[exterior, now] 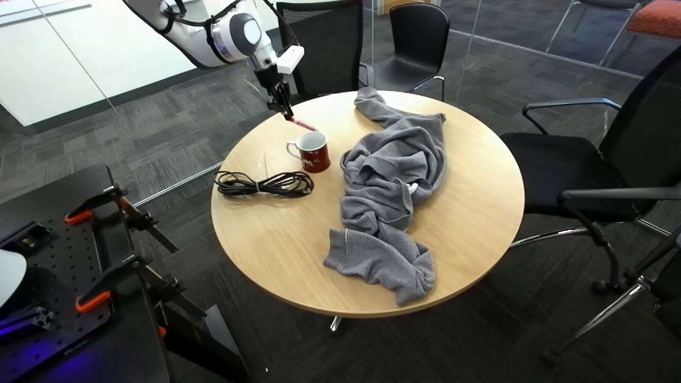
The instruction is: Put the marker on the table
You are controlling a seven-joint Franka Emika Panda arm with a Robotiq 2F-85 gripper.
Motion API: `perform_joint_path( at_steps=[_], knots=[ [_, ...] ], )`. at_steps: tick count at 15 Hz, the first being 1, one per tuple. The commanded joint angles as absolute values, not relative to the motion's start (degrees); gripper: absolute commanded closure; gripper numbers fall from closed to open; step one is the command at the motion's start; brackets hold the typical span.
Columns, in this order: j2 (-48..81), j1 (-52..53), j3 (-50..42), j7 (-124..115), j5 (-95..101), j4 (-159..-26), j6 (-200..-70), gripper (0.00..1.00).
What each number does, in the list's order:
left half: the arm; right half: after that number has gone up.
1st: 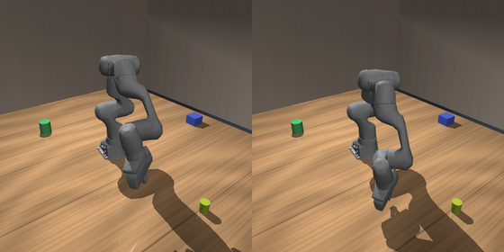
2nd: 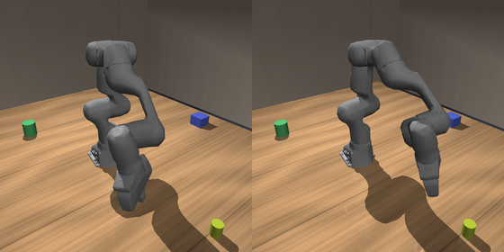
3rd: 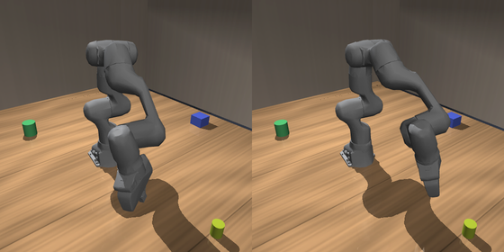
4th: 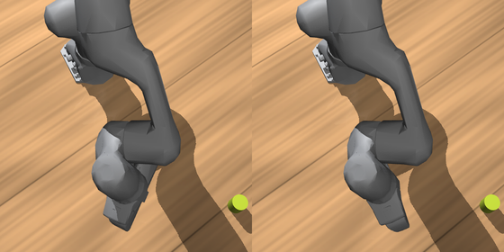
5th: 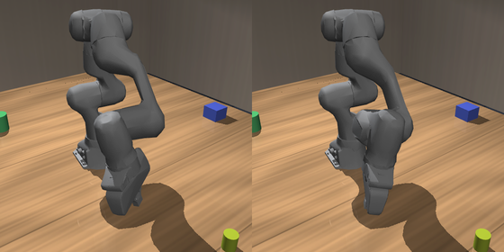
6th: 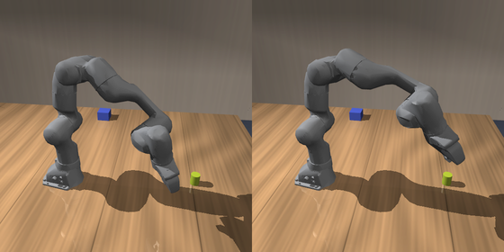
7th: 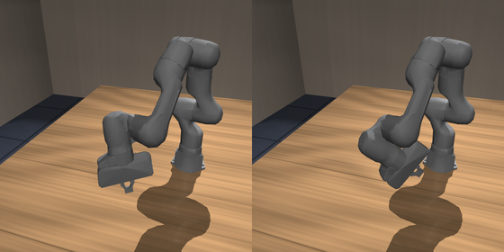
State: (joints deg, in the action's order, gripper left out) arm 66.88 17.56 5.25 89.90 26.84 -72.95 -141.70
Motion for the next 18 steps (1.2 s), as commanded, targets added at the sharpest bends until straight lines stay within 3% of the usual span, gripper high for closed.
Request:
perform_joint_path(
  at_steps=[1, 18],
  knots=[
    [70.4, 18.3, 5.3, 92.2, 26.7, -67.3, -138.0, 0.95],
    [79.2, 20.5, 4.8, 95.8, 25.9, -54.7, -128.3, 0.95]
  ],
)
